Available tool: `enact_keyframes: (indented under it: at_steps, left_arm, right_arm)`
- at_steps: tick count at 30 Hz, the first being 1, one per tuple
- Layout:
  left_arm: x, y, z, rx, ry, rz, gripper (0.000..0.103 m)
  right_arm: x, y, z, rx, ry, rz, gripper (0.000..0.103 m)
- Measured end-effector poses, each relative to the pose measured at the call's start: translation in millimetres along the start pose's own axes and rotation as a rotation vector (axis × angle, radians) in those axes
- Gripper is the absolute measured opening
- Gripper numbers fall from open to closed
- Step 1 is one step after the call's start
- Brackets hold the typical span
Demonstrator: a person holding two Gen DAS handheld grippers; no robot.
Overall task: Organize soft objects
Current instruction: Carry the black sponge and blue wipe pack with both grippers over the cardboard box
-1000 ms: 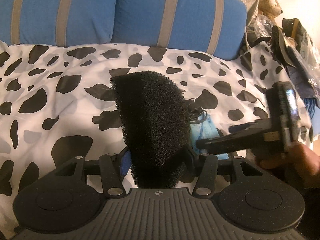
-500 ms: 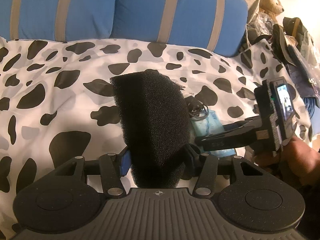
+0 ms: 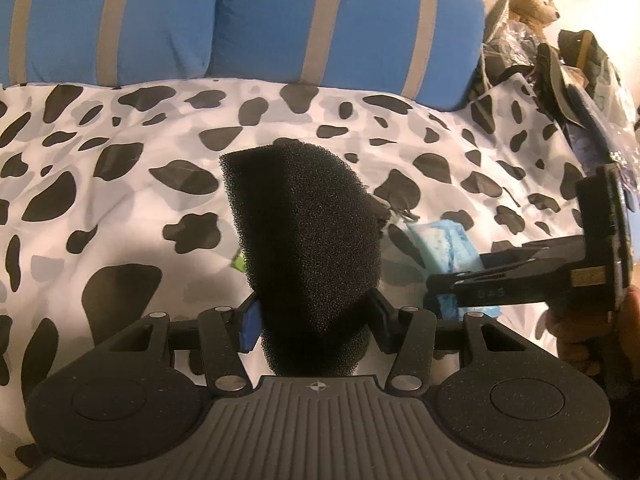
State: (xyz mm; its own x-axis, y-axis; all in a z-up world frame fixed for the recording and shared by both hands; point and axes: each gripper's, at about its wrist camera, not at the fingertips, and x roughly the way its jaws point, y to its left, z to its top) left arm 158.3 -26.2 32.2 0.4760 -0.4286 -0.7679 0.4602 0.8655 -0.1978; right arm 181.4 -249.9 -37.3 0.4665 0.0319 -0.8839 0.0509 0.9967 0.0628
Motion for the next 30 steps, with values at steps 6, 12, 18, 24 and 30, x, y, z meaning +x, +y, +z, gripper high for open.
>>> enact_keyframes:
  at_steps: [6, 12, 18, 24, 30]
  left_arm:
    - [0, -9, -7, 0.019, 0.008, -0.013, 0.051]
    - [-10, -15, -20, 0.029, 0.006, -0.032, 0.051]
    - [-14, -15, -34, 0.029, 0.024, -0.027, 0.051]
    - [-28, -20, -46, 0.020, 0.012, -0.056, 0.051]
    - [-38, -30, -62, 0.035, 0.008, -0.075, 0.051]
  right_arm:
    - [-23, -10, -7, 0.026, -0.027, 0.026, 0.067]
    - [-53, -13, -22, 0.028, -0.072, 0.070, 0.067]
    - [-77, -8, -46, 0.003, -0.090, 0.126, 0.067]
    - [-99, -3, -74, -0.016, -0.097, 0.169, 0.067]
    - [-117, 2, -97, -0.031, -0.108, 0.215, 0.067]
